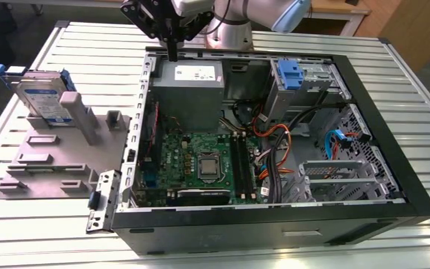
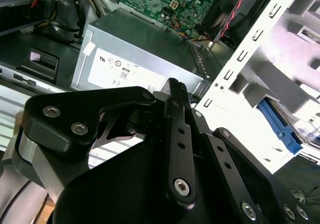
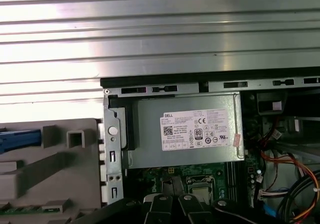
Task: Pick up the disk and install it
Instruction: 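Reach for the disk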
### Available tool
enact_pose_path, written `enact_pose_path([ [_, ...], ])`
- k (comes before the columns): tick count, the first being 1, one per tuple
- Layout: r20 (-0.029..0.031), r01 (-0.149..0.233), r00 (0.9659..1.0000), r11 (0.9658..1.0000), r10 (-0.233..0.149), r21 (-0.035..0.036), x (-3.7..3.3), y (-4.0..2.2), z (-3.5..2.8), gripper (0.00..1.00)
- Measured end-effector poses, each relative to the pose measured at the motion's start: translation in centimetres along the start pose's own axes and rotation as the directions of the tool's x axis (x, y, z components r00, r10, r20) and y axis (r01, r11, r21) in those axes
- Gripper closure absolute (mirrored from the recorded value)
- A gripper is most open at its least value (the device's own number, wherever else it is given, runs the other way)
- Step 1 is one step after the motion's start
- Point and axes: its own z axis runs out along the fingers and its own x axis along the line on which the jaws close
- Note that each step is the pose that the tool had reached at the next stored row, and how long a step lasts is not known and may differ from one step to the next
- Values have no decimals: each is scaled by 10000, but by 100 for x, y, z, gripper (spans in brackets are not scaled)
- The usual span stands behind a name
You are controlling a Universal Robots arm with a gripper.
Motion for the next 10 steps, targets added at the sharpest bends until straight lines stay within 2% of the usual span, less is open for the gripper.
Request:
enact_pose_path([
  [10,0,0,10000,10000,0,0,64,-5,-1,89],
])
